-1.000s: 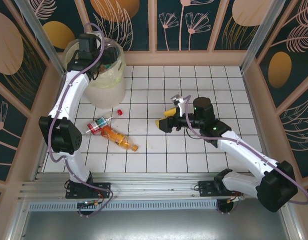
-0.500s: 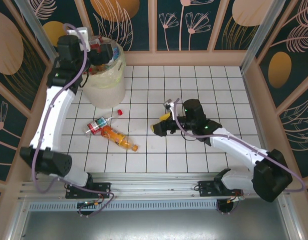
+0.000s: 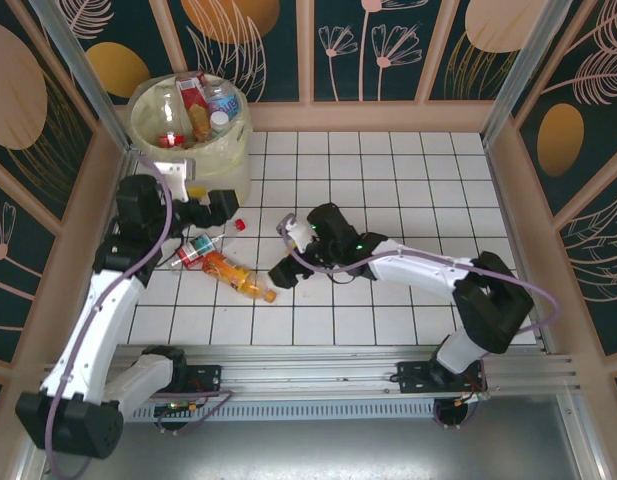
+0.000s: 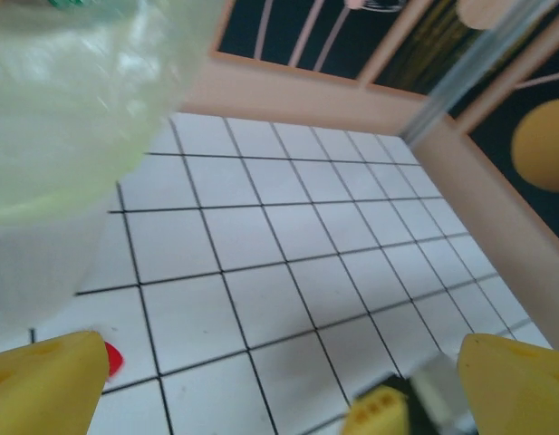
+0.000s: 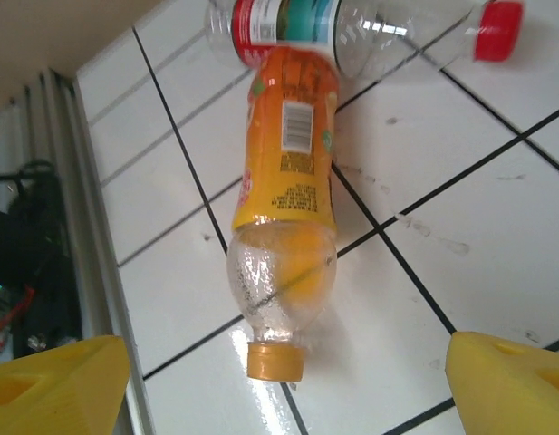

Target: Put the plastic bottles in the bin

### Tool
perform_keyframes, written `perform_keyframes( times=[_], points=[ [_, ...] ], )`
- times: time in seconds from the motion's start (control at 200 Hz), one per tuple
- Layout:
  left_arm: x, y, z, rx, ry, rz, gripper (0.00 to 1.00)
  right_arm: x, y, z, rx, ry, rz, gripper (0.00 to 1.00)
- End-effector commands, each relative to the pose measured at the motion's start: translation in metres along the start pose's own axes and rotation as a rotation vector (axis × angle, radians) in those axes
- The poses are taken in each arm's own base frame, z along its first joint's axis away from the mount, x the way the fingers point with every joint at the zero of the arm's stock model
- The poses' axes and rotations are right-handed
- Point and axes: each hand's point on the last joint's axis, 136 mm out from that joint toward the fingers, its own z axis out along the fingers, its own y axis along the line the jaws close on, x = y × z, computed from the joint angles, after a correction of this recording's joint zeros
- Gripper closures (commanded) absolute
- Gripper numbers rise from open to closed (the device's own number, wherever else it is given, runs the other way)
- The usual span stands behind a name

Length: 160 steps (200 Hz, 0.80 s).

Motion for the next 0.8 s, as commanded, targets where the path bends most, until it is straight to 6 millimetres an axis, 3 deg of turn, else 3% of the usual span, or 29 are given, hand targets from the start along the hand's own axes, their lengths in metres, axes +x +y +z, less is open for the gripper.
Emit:
perform_keyframes(
  times=[0.0, 0.255, 0.45, 0.726, 0.796],
  points=[
    [-0.02, -0.032, -0.026, 0.118, -0.128, 0.062, 0.01, 0.0, 0.005, 0.021, 0.036, 0.056, -0.072, 0.09],
    [-0.007, -0.029, -0.045, 0.078, -0.16, 0.041, 0.01, 0.013, 0.006, 0.079, 0.102, 0.16, -0.126, 0.09],
    [-0.001, -0.029, -0.043, 0.095, -0.16, 0.022, 0.01, 0.029, 0.005, 0.116, 0.17, 0.246, -0.175, 0.1],
    [0.001, -0.03, -0.041, 0.108, -0.152, 0.022, 0.01, 0.046, -0.002, 0.134, 0.226, 0.304, -0.183, 0.2],
    [0.002, -0.03, -0.041, 0.108, -0.152, 0.021, 0.01, 0.046, -0.004, 0.134, 0.238, 0.302, -0.185, 0.28]
  ],
)
